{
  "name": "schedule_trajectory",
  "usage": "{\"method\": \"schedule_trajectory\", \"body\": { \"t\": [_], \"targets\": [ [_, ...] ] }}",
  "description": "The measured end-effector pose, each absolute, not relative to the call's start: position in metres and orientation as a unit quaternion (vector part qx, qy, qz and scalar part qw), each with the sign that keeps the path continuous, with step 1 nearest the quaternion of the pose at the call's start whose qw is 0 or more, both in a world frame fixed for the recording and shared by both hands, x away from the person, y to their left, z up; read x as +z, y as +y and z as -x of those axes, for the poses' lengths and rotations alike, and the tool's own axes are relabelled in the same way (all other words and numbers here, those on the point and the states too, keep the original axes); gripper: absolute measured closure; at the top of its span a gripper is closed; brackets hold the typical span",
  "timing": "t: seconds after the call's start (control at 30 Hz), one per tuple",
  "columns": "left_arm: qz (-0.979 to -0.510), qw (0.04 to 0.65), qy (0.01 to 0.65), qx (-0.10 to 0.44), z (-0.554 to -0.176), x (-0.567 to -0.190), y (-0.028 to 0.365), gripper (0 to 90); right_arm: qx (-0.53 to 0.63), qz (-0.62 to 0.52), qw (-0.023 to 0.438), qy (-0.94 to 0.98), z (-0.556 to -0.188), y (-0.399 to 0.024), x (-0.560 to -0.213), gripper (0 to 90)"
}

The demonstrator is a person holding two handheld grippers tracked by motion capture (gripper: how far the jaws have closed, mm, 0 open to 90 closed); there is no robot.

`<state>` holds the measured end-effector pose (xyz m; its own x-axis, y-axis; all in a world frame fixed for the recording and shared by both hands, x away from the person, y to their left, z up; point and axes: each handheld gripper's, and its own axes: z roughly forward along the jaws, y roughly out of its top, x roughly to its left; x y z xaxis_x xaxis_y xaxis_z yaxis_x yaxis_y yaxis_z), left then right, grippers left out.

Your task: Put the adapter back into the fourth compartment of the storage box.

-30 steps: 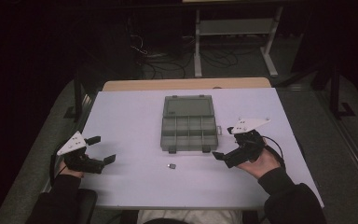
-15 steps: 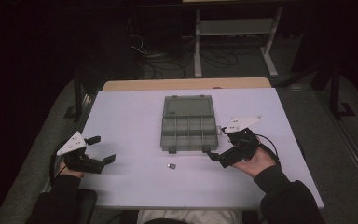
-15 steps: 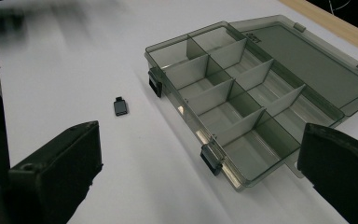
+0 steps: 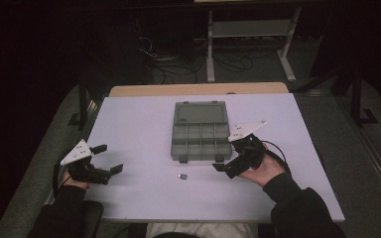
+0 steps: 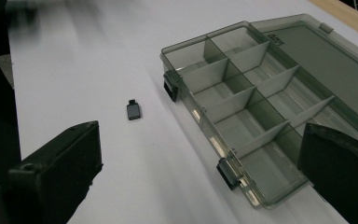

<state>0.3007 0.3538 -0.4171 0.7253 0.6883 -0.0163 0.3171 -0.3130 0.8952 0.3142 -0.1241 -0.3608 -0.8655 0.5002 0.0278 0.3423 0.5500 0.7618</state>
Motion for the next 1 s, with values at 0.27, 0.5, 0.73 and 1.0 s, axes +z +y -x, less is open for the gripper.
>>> {"method": "schedule_trajectory", "body": {
  "t": [0.27, 0.5, 0.73, 1.0],
  "targets": [
    [-0.787, 0.493, 0.319, 0.189, -0.301, -0.417, 0.354, 0.0, 0.404, -0.232, 0.089, 0.880, -0.316, -0.113, -0.362, 0.0],
    [-0.787, 0.492, 0.319, 0.189, -0.301, -0.417, 0.354, 0.0, 0.399, -0.219, 0.079, 0.887, -0.319, -0.100, -0.364, 0.0],
    [-0.787, 0.493, 0.319, 0.189, -0.301, -0.417, 0.354, 0.0, 0.391, -0.211, 0.074, 0.893, -0.321, -0.091, -0.365, 0.0],
    [-0.787, 0.493, 0.320, 0.189, -0.301, -0.417, 0.354, 0.0, 0.383, -0.199, 0.066, 0.900, -0.322, -0.080, -0.366, 0.0]
  ]
}}
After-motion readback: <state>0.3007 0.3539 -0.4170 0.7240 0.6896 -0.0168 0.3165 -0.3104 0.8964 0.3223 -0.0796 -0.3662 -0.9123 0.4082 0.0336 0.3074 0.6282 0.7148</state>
